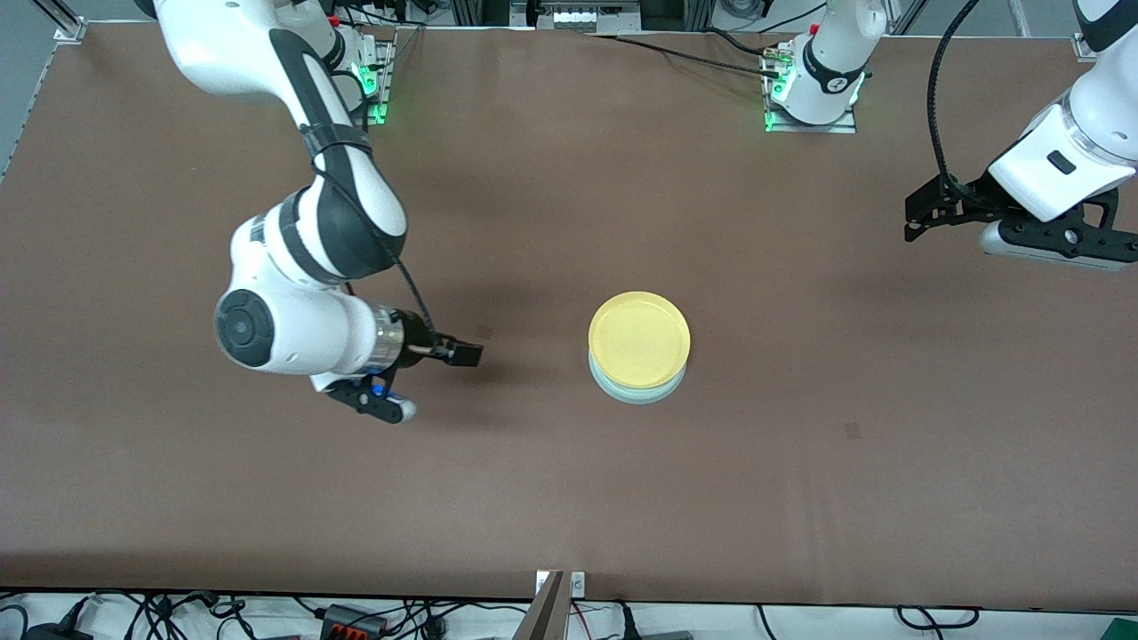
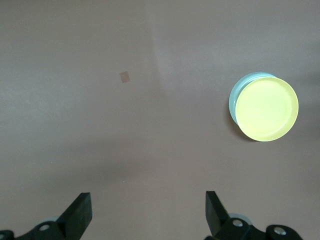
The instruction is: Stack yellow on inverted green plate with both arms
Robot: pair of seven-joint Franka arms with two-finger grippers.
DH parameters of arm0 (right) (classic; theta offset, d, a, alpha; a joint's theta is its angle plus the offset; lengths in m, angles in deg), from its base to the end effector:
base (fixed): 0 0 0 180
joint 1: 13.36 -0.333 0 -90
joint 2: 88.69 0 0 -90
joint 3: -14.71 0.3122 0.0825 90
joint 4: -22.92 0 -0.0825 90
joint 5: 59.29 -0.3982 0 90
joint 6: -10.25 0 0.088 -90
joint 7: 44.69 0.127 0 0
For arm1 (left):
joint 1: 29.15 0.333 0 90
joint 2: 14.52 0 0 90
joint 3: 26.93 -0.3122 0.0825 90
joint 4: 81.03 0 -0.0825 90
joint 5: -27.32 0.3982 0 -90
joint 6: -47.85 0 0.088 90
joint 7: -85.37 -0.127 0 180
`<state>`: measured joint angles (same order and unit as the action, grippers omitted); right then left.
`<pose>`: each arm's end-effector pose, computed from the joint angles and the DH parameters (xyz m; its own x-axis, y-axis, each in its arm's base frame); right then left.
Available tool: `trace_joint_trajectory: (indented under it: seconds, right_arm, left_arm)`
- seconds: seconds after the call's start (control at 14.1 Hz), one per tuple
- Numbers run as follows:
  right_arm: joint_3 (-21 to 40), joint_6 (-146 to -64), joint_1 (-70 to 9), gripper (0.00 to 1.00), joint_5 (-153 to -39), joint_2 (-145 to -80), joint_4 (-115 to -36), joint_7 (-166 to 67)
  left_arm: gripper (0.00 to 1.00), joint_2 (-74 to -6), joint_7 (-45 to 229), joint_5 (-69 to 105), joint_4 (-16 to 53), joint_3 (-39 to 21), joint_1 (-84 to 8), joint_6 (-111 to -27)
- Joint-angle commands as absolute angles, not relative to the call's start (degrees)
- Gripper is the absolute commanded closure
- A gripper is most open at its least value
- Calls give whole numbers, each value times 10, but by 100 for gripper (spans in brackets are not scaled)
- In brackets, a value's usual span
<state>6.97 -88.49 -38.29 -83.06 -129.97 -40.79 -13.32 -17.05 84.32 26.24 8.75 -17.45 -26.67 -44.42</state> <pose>0.6929 0.2907 0.3625 0.9305 -0.2636 -0.2545 -0.3181 -0.9258 -0.2044 0.5808 -0.0717 0.5810 0.9903 -0.1391 0.0004 -0.1391 -0.9899 0.0261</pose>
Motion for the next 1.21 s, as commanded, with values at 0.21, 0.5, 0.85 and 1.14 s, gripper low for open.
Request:
trace_joint_trajectory:
  seconds: [0.21, 0.5, 0.85, 1.14]
  right_arm:
    - [66, -874, -318, 0, -739, -1241, -425, -217]
    - [68, -875, -253, 0, -676, -1174, -463, -274]
    - [107, -876, -165, 0, -635, -1093, -516, -370]
    - [162, -865, -90, 0, -601, -1038, -541, -429]
  left_arm:
    - [0, -146, 854, 269, 113, -172, -257, -447]
    - [0, -147, 853, 271, 112, -170, -258, -449]
    - [0, -147, 848, 270, 110, -170, -260, -448]
    - [0, -147, 848, 270, 110, -170, -260, -448]
